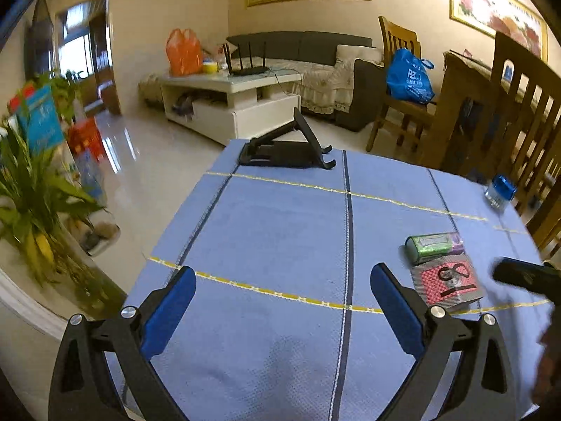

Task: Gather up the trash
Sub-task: 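Return to the table and grasp the pink card with the right tool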

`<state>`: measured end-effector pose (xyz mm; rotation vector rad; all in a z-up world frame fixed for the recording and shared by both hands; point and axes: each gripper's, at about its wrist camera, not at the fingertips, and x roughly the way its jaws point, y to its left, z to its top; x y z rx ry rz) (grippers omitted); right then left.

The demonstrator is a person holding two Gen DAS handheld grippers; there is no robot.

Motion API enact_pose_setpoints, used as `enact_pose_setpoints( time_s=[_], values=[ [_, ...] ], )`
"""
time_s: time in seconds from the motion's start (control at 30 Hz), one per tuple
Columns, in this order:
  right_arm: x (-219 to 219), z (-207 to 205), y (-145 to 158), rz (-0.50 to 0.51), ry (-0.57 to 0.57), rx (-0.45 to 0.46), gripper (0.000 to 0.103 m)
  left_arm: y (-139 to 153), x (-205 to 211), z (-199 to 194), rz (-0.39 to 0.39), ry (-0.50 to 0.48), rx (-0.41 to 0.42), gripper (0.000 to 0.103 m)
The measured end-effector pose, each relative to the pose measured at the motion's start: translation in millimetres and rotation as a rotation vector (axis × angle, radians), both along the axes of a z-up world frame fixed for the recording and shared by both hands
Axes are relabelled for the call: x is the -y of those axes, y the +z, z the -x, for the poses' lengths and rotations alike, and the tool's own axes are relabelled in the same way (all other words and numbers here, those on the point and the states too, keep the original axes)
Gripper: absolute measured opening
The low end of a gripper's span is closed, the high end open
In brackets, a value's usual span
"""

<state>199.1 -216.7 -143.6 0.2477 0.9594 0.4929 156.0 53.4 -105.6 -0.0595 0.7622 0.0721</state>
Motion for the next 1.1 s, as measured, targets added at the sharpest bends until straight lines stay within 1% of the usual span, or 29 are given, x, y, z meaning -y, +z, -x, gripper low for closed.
enact_pose_setpoints(
  time_s=[0.03, 0.13, 0.17, 0.2, 0.27, 0.37, 0.4, 0.43, 0.47, 0.53, 0.57, 0.63, 0.67, 0.73, 0.77, 0.8, 0.87, 0.9, 0.93, 1.0, 1.07, 1.1],
  values=[
    [-3.0, -13.3, -4.3, -0.041, -0.002, -0.027, 0.094, 0.6, -1.4, -0.1, 0.008, -0.002, -0.003, 0.096],
    [-14.7, -34.1, -16.5, -0.114, 0.002, -0.090, 0.087, 0.8, -1.0, 1.9, 0.010, -0.001, -0.002, 0.096],
    [-20.4, -35.5, -19.5, -0.132, 0.014, -0.112, 0.083, 1.5, -4.6, 4.8, 0.015, 0.005, 0.004, 0.096],
    [-29.1, -32.0, -22.2, -0.163, 0.044, -0.136, 0.082, 3.0, -7.9, 6.1, 0.021, 0.013, 0.009, 0.096],
    [-49.8, -12.1, -16.2, -0.206, 0.149, -0.130, 0.082, 4.2, -18.0, 7.9, 0.035, 0.039, 0.018, 0.096],
    [-93.0, 34.4, 2.0, -0.235, 0.377, -0.105, 0.082, 7.3, -40.5, 9.3, 0.077, 0.100, 0.030, 0.096],
    [-105.6, 50.1, 9.6, -0.214, 0.448, -0.076, 0.082, 8.0, -46.3, 9.5, 0.091, 0.117, 0.032, 0.096],
    [-113.5, 61.4, 15.8, -0.148, 0.472, -0.036, 0.084, 8.1, -52.5, 9.5, 0.106, 0.133, 0.032, 0.096],
    [-120.2, 69.2, 20.9, -0.033, 0.470, 0.009, 0.089, 8.0, -56.6, 8.3, 0.117, 0.143, 0.028, 0.096],
    [-125.0, 68.3, 23.2, 0.164, 0.406, 0.065, 0.090, 4.9, -63.9, 7.1, 0.137, 0.165, 0.012, 0.096],
    [-124.2, 62.2, 23.9, 0.223, 0.366, 0.075, 0.090, 4.5, -65.3, 6.7, 0.141, 0.168, 0.008, 0.096],
    [-123.5, 50.4, 23.5, 0.233, 0.302, 0.044, 0.090, 4.2, -64.6, 6.5, 0.134, 0.174, 0.005, 0.096],
    [-123.9, 47.0, 23.1, 0.220, 0.280, 0.033, 0.093, 4.7, -64.0, 7.8, 0.120, 0.183, 0.007, 0.096],
    [-125.9, 40.4, 16.1, 0.166, 0.176, -0.030, 0.097, 5.5, -64.3, 9.4, 0.101, 0.199, 0.015, 0.096],
    [-125.5, 42.1, 11.1, 0.146, 0.141, -0.053, 0.097, 7.1, -64.9, 11.0, 0.090, 0.213, 0.022, 0.096],
    [-128.7, 43.8, 3.7, 0.094, 0.090, -0.094, 0.097, 8.0, -66.7, 11.8, 0.086, 0.221, 0.027, 0.096],
    [-142.9, 51.0, -3.7, 0.022, 0.040, -0.119, 0.097, 9.9, -67.4, 12.8, 0.085, 0.227, 0.033, 0.096],
    [-152.7, 54.4, -6.2, 0.017, 0.002, -0.108, 0.097, 10.3, -67.5, 13.4, 0.081, 0.228, 0.034, 0.096],
    [-155.8, 56.2, -7.0, 0.024, -0.021, -0.103, 0.097, 10.3, -68.0, 13.9, 0.075, 0.228, 0.035, 0.096],
    [-171.9, 59.0, -9.7, 0.040, -0.060, -0.102, 0.093, 10.5, -68.6, 14.6, 0.070, 0.223, 0.036, 0.096],
    [-191.7, 54.8, -14.3, 0.127, -0.087, -0.085, 0.084, 10.5, -70.7, 15.2, 0.070, 0.220, 0.038, 0.096],
    [-201.5, 53.0, -18.0, 0.183, -0.104, -0.075, 0.082, 10.5, -71.2, 15.5, 0.066, 0.221, 0.039, 0.096]
  ],
)
